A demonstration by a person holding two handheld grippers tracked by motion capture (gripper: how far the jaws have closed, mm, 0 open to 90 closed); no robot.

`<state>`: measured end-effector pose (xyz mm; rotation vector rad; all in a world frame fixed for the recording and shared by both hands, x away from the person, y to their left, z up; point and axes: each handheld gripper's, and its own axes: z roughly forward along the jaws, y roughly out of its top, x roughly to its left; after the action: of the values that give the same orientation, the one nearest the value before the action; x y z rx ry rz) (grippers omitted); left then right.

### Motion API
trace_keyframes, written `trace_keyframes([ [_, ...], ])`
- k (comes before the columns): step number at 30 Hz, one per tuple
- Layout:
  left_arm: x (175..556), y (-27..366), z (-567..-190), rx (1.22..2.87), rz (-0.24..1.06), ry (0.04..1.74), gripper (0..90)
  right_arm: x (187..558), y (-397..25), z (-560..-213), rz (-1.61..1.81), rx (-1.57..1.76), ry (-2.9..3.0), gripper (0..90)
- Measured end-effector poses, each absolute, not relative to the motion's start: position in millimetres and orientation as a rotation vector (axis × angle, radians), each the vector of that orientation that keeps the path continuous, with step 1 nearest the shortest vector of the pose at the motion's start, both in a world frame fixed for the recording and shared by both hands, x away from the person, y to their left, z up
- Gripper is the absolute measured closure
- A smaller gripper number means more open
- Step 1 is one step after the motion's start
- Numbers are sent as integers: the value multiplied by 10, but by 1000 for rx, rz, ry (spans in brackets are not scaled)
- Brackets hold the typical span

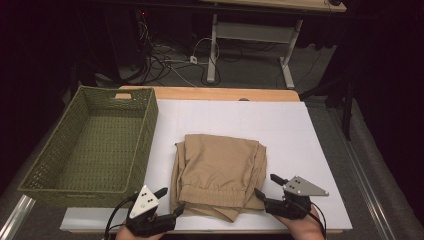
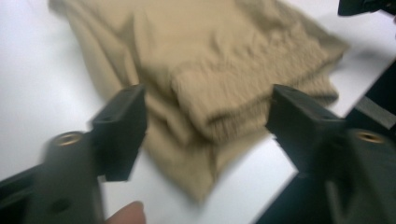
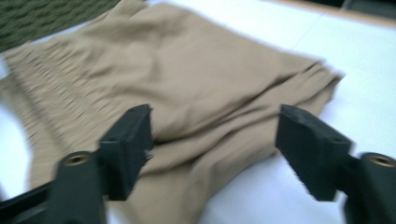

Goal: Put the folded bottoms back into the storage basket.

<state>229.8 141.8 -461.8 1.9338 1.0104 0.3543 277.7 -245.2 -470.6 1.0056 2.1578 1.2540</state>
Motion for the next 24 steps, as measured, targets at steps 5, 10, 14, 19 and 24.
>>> trace_keyframes([
  [5, 2587, 1315, -4487, 1922, 405, 1022, 59, 3024, -2568, -4632, 1263, 1037, 2045, 114],
  [10, 2754, 1329, -4706, 1950, 334, 1089, 0, 3043, -2670, -4796, 1246, 1059, 1978, 1],
  [14, 2782, 1348, -4764, 1951, 307, 1089, 0, 3010, -2729, -4831, 1257, 1088, 1994, 1],
  [19, 2797, 1363, -4721, 1941, 308, 1086, 0, 2996, -2745, -4866, 1225, 1086, 2004, 1],
  [24, 2775, 1369, -4744, 1950, 297, 1105, 0, 2936, -2742, -4887, 1210, 1088, 2015, 1],
])
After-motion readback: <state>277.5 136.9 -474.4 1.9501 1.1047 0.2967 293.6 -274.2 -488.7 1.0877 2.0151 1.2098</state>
